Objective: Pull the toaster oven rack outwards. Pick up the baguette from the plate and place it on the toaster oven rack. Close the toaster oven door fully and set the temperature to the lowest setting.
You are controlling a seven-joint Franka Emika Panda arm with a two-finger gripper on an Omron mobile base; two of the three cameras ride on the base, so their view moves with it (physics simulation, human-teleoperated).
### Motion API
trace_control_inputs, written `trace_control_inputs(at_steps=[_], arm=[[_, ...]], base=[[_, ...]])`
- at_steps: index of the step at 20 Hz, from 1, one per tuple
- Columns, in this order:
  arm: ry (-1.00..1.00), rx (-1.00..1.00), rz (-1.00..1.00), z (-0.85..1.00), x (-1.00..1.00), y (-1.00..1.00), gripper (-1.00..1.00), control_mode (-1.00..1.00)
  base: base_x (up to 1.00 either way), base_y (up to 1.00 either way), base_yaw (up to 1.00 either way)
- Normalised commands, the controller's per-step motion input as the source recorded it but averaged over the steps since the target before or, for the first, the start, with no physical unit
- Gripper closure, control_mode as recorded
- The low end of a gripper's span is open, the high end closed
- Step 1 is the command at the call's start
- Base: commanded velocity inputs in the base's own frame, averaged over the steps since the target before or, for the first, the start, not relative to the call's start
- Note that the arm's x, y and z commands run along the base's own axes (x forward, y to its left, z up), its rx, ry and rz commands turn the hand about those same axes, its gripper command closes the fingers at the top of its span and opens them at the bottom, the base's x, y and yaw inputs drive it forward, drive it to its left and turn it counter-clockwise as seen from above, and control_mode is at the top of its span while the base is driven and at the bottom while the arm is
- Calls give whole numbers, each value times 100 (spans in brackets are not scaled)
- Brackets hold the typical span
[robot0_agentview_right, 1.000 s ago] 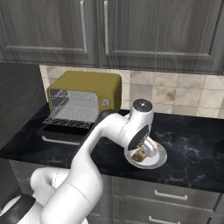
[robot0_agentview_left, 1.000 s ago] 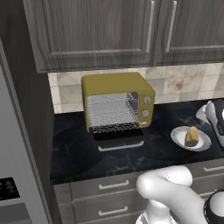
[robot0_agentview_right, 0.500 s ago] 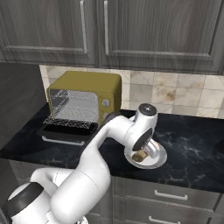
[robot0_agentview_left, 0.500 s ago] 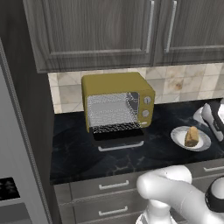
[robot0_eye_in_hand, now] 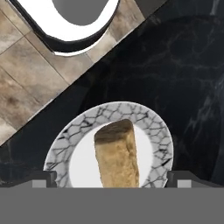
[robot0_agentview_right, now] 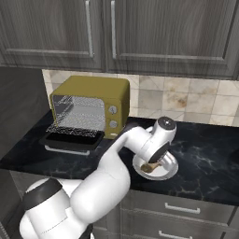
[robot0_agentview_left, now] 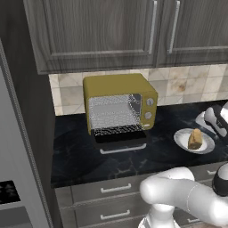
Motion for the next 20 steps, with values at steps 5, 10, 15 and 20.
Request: trace_control_inputs(at_steps=[5, 10, 15, 20], arm=[[0, 3, 1, -21, 27, -16, -100, -100], [0, 0, 0, -20, 23, -2, -100, -100], [0, 0, 0, -23, 21, 0, -100, -100], [0, 0, 0, -24, 21, 0, -100, -100]], base=[[0, 0, 0], [0, 0, 0], [0, 0, 0], [0, 0, 0]])
